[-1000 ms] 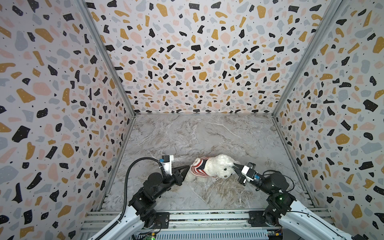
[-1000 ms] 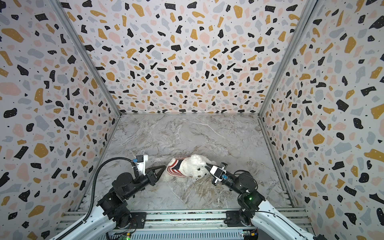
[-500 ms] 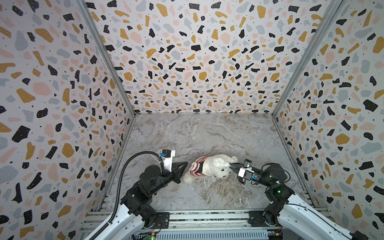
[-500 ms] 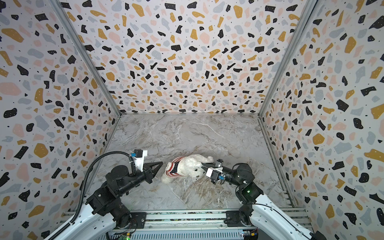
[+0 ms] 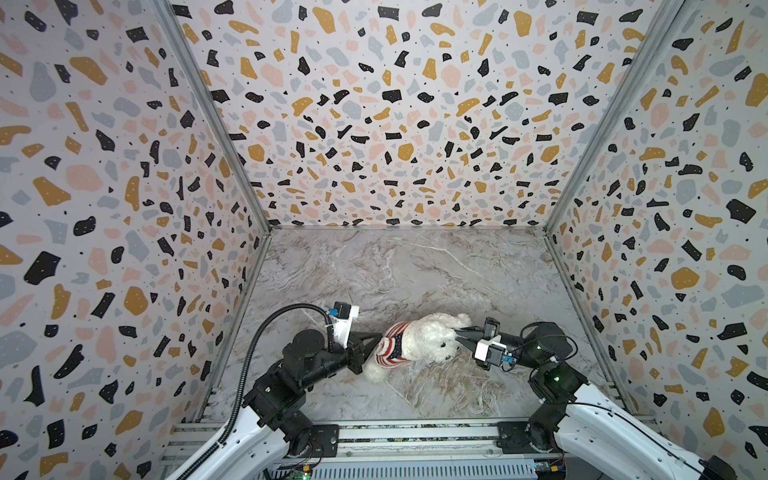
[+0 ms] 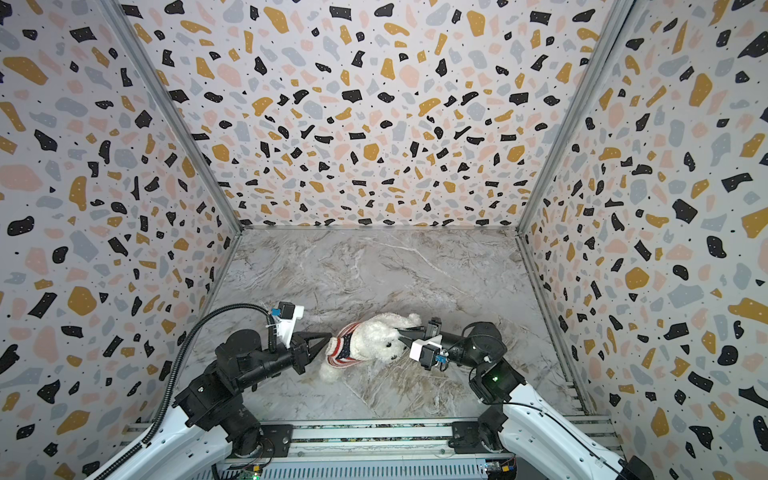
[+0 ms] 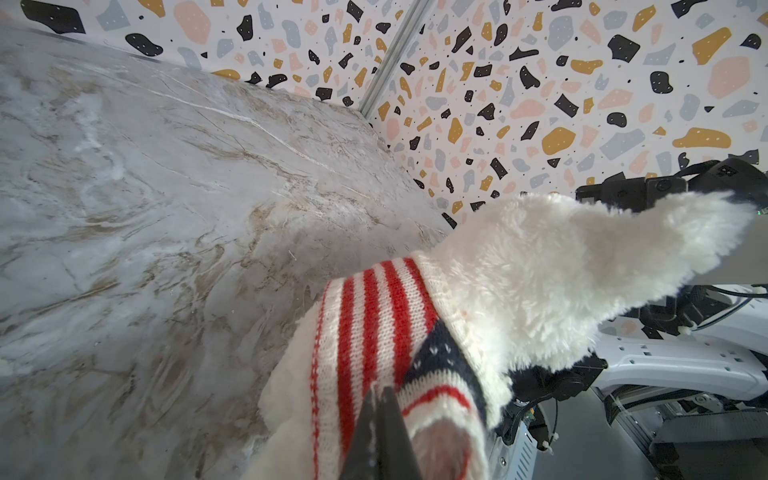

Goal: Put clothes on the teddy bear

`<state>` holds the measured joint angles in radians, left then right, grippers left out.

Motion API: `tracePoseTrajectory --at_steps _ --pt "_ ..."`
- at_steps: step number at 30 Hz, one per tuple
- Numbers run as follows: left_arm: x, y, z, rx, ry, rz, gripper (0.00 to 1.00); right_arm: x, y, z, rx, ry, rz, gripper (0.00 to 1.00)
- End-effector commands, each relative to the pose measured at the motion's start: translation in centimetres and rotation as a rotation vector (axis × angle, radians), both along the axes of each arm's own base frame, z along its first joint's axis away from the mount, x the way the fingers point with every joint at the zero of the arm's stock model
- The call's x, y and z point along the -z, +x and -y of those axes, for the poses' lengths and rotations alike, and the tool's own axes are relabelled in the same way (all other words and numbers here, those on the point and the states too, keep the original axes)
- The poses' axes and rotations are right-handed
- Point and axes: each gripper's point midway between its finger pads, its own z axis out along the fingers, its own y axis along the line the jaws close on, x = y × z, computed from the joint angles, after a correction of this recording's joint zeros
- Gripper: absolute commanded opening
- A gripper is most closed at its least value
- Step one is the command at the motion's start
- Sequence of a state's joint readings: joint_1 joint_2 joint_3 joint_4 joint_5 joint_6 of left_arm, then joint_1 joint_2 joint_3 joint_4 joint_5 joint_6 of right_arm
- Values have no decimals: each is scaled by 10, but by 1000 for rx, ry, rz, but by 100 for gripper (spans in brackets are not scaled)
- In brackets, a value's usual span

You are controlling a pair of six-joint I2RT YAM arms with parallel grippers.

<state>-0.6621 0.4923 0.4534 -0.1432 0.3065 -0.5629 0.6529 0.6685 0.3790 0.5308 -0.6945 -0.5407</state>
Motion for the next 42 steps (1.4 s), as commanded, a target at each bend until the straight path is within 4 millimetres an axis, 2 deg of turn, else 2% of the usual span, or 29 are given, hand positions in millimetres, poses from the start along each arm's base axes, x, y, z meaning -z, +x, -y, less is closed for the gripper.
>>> tracePoseTrajectory --at_steps 1,8,15,20,42 --pt "-18 0 -7 -24 7 48 0 -30 -4 4 9 58 88 0" --pt "-18 -3 -4 5 12 51 0 -34 -5 7 19 69 98 0" --pt "-20 -17 12 123 -45 41 0 -34 -3 6 26 66 99 0" --pt "-25 -21 13 145 -60 53 0 -34 -2 5 28 61 101 0" --pt "-12 -19 21 161 -16 31 0 -43 -1 6 41 88 132 0"
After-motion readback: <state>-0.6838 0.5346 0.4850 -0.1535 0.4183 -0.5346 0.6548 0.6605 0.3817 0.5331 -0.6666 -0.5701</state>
